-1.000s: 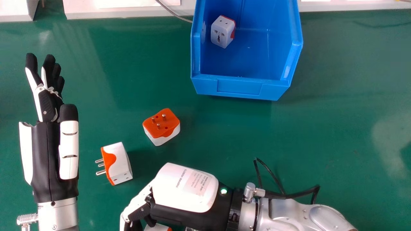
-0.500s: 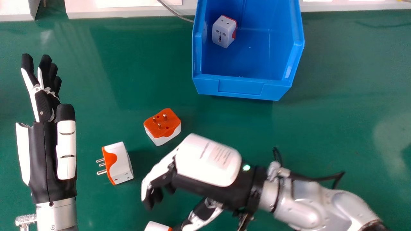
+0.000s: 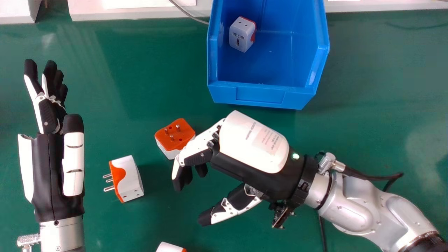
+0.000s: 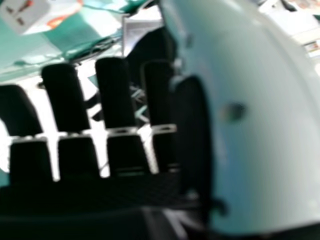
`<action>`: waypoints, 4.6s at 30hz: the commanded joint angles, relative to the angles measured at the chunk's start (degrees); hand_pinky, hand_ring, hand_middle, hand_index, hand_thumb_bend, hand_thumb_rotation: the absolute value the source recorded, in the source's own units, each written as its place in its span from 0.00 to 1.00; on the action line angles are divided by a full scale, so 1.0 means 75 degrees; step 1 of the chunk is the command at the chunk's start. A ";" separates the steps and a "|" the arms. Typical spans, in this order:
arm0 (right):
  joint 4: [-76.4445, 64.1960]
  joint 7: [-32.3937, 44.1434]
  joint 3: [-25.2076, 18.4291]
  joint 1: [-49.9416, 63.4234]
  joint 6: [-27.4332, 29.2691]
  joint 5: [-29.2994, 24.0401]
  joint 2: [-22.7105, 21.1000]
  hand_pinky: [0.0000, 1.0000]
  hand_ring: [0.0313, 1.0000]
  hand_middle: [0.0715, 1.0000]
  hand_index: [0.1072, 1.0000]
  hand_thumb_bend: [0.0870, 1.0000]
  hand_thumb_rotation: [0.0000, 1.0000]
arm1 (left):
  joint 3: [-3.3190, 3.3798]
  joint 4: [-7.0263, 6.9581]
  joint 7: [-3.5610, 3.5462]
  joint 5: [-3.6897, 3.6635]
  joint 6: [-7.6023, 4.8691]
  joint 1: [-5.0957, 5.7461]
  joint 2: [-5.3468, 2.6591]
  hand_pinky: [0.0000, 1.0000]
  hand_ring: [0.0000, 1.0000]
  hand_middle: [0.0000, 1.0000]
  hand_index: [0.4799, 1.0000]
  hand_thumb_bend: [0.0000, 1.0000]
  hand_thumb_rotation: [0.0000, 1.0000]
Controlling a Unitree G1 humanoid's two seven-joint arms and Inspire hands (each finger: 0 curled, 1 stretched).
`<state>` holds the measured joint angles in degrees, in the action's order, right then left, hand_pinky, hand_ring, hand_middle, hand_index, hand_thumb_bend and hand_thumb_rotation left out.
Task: Pick all objects and put in blue box
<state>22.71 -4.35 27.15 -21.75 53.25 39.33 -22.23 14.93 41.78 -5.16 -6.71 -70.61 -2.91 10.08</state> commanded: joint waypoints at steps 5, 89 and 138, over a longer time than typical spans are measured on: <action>-0.0129 0.0952 0.0385 -0.0023 0.0076 -0.0278 -0.0055 0.37 0.46 0.54 0.55 0.74 0.00 | -0.0005 -0.0145 -0.0030 -0.0016 -0.0109 -0.0043 0.0051 1.00 1.00 1.00 0.98 0.47 0.95; 0.3072 -0.0478 0.3845 -0.1706 -0.1225 0.2609 0.1726 0.69 0.84 0.88 0.88 1.00 0.24 | 0.0018 -0.0137 -0.0009 -0.0023 -0.0075 -0.0054 0.0048 1.00 1.00 1.00 0.99 0.40 0.93; 0.2608 -0.1856 0.3275 -0.2111 -0.0649 0.2230 0.0865 0.09 0.12 0.43 0.42 0.49 0.00 | 0.0006 -0.0208 -0.0203 -0.0231 -0.0172 -0.0003 0.0051 1.00 1.00 1.00 0.99 0.40 0.92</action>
<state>43.78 -19.36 53.95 -37.03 49.00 57.53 -13.52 14.89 41.39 -6.36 -8.09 -70.64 -2.99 10.03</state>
